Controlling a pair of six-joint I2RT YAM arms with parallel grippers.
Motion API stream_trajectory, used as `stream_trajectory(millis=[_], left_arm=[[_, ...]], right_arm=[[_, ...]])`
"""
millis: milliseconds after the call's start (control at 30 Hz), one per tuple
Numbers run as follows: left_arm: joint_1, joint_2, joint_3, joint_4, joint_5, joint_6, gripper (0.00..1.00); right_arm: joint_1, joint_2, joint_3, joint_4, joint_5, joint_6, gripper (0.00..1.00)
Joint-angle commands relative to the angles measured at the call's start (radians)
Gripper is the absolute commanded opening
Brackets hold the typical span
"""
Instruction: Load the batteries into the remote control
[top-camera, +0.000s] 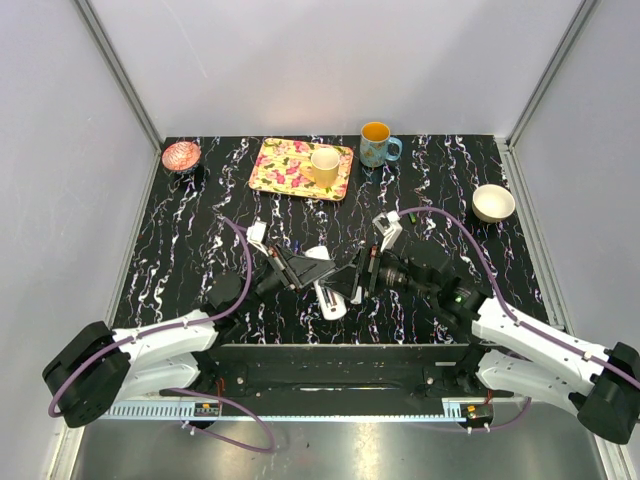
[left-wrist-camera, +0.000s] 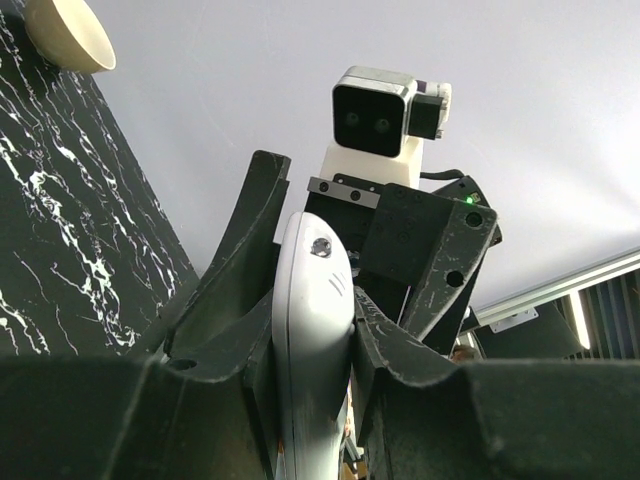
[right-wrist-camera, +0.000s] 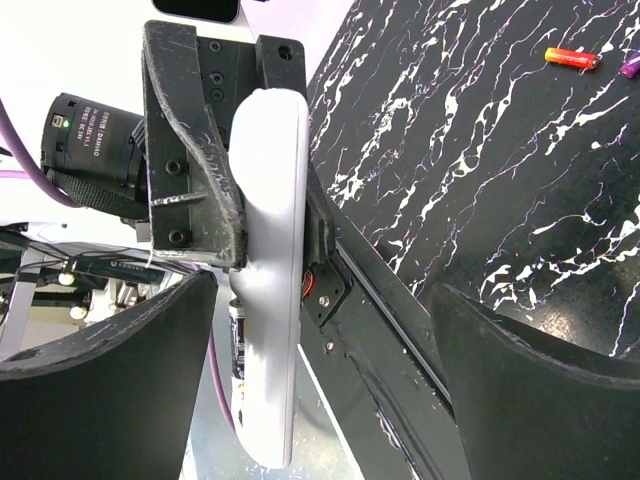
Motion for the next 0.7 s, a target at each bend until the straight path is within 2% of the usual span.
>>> stream_trajectory(millis=[0,200,333,433,533,567,667], left_arm=[[0.005,-0.011,0.016,0.017,-0.02,0.01,0.0],[0.018,-0.009,0.01,0.02,-0.017,0.004,0.0],[0.051,-0.018,-0.029,0.021,-0.016,-0.015,0.0],[0.102,-0.026,-0.079,0.047,0.0,-0.041,0.0],[0.149,-0.057,-0.118,0.04,0.023,-0.058,0.0],[0.165,-0.081,-0.13,0.028,0.029,-0.056,0.0],[0.186,-0.124,-0.144,-0.038,0.036,-0.044,0.0]], right_arm=[[-0.007,-0.013,0.057,-0.003,0.002,-0.029,0.98],[-0.008,-0.063,0.042,-0.014,0.011,-0.062,0.98],[-0.028,-0.152,0.064,-0.112,0.09,-0.119,0.98],[-0.036,-0.169,0.103,-0.251,0.186,-0.164,0.98],[-0.039,-0.132,0.155,-0.408,0.393,-0.187,0.94],[-0.042,-0.103,0.176,-0.457,0.512,-0.212,0.94],[-0.063,0.068,0.293,-0.649,0.73,-0.24,0.94]])
